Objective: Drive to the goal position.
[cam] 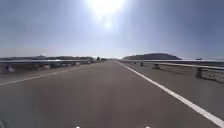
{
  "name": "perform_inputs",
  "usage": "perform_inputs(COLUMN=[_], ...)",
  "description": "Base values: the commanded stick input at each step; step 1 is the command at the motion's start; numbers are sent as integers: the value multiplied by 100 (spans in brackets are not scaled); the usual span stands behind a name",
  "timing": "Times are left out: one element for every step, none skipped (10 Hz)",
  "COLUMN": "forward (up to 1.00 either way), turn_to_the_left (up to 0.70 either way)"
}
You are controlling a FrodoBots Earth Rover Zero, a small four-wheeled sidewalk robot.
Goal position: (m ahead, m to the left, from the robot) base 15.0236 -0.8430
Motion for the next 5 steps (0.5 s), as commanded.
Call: perform_inputs(forward=[70,70,70,70,70], turn_to_the_left=[0,0,0,0,0])
